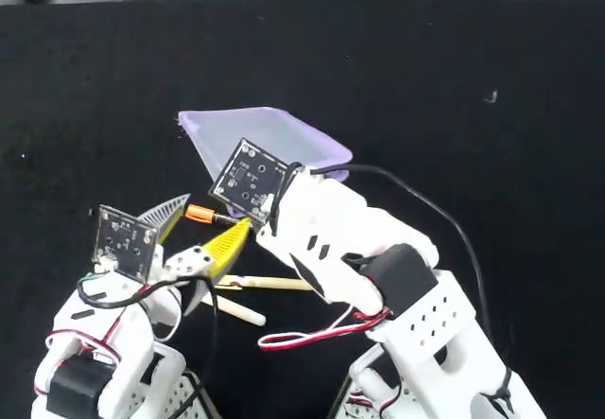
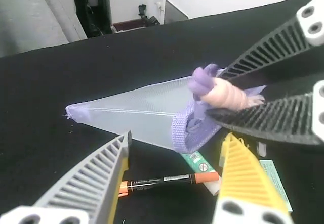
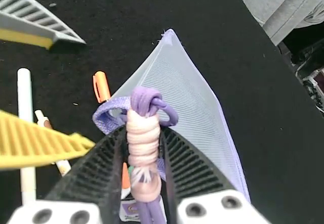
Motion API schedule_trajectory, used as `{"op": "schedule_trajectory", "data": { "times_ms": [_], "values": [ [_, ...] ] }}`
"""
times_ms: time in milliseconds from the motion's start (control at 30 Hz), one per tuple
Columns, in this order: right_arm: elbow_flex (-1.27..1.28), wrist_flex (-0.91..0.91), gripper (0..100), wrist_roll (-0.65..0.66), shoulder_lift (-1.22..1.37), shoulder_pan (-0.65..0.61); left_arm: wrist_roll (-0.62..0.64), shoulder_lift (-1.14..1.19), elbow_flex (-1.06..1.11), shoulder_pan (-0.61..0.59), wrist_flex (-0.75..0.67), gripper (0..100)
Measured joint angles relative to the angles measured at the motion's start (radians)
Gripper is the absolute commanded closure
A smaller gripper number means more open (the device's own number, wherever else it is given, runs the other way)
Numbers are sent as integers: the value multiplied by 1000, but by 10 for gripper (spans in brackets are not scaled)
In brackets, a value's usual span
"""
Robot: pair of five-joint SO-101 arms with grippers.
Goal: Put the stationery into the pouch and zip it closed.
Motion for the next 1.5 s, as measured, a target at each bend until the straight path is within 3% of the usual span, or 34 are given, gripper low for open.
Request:
{"op": "schedule_trajectory", "data": {
  "times_ms": [167, 400, 867, 1033, 1333, 1500],
  "values": [
    [18, -3, 988, 0, -2, -15, 0, 5, 69, -20, -69, 708],
    [20, -3, 988, 0, 0, -31, 0, 0, 144, -172, -186, 708],
    [23, -3, 988, 0, 0, -31, 3, -2, 321, -189, -299, 708],
    [23, -3, 988, 0, 0, -31, 3, -2, 318, -189, -290, 708],
    [23, -3, 988, 0, 0, -31, 2, 0, 181, -190, -87, 708],
    [23, -3, 988, 0, 0, -31, 2, 0, 172, -190, -78, 708]
  ]
}}
